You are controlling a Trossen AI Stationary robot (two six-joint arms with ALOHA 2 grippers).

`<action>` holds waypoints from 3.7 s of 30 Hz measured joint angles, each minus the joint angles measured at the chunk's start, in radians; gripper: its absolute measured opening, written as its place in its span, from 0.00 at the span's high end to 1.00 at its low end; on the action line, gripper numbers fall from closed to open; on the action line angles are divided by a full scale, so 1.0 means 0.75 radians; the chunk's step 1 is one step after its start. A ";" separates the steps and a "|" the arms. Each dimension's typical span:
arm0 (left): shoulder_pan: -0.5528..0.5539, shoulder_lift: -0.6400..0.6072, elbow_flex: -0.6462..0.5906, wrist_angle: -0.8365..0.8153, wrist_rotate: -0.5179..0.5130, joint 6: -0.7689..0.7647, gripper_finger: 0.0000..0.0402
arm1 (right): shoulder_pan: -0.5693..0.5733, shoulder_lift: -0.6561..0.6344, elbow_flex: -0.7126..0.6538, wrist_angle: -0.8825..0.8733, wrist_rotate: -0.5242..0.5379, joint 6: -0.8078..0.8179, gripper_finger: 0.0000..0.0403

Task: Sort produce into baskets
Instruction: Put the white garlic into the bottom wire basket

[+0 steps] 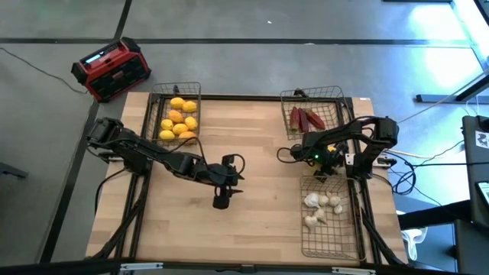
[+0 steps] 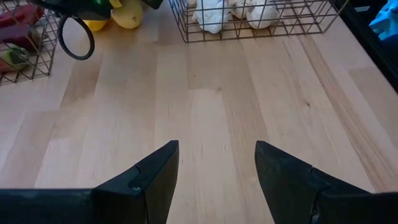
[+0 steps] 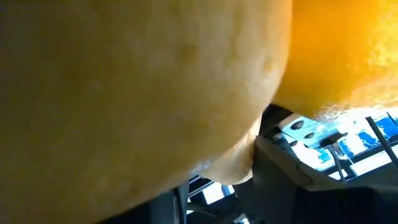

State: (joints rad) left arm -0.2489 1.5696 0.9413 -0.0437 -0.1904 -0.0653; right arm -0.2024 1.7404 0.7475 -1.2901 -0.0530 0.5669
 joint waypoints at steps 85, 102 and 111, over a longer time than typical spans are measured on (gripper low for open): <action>0.144 0.544 0.134 0.593 -0.037 -0.056 0.48 | 0.261 -0.578 0.575 0.084 0.076 0.107 0.67; 0.119 0.544 0.134 0.591 -0.037 -0.082 0.48 | 0.856 -0.597 0.716 0.064 0.120 0.578 0.67; 0.119 0.544 0.134 0.591 -0.037 -0.089 0.48 | 1.110 -0.595 0.711 0.092 0.210 0.813 0.67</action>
State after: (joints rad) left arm -0.1596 1.9774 1.0416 0.3992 -0.2180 -0.1318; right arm 0.6300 1.2940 1.2808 -1.2212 0.1047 1.1769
